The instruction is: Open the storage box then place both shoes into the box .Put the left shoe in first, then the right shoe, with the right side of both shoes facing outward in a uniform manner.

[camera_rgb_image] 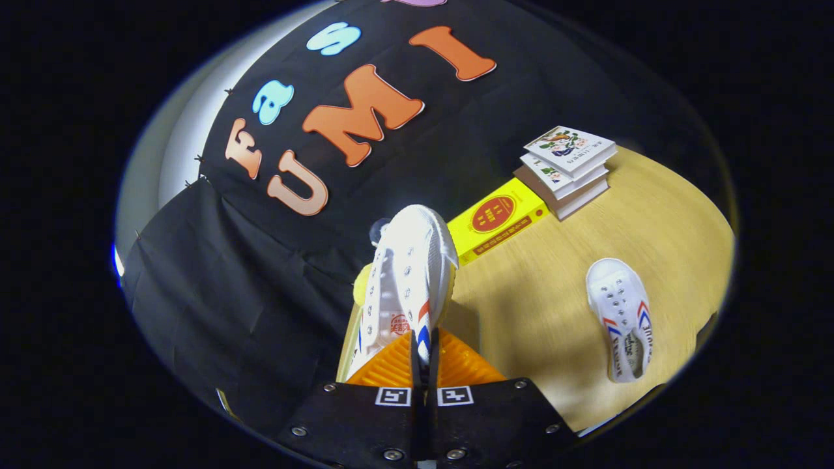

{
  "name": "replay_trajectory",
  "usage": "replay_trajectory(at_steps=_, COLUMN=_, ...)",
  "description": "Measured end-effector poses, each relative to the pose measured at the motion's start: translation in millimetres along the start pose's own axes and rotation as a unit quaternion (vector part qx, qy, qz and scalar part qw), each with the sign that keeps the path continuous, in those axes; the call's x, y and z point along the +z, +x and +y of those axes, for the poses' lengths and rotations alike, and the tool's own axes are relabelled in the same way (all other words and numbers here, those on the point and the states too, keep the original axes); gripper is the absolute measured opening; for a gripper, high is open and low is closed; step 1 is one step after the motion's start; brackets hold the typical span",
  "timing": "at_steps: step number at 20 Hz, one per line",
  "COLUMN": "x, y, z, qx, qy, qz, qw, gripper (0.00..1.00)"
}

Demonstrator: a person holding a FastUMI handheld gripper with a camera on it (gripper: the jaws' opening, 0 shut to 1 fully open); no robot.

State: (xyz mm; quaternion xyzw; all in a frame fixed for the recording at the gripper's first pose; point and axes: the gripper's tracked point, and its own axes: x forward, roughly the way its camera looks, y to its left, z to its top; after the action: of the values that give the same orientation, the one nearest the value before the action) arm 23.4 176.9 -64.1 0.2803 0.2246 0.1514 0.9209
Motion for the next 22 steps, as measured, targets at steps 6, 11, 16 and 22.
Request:
replay_trajectory(at_steps=6, x=-59, y=45, z=63, qx=0.017, qy=-0.005, qz=0.040, qw=0.999, gripper=0.00)
replay_trajectory(at_steps=11, x=-109, y=83, z=71, qx=-0.008, qy=-0.015, qz=0.080, qw=0.997, gripper=0.00)
replay_trajectory(at_steps=16, x=-122, y=102, z=71, qx=-0.027, qy=-0.010, qz=0.085, qw=0.996, gripper=0.00)
replay_trajectory(at_steps=22, x=-130, y=120, z=57, qx=-0.066, qy=-0.015, qz=0.090, qw=0.994, gripper=0.01)
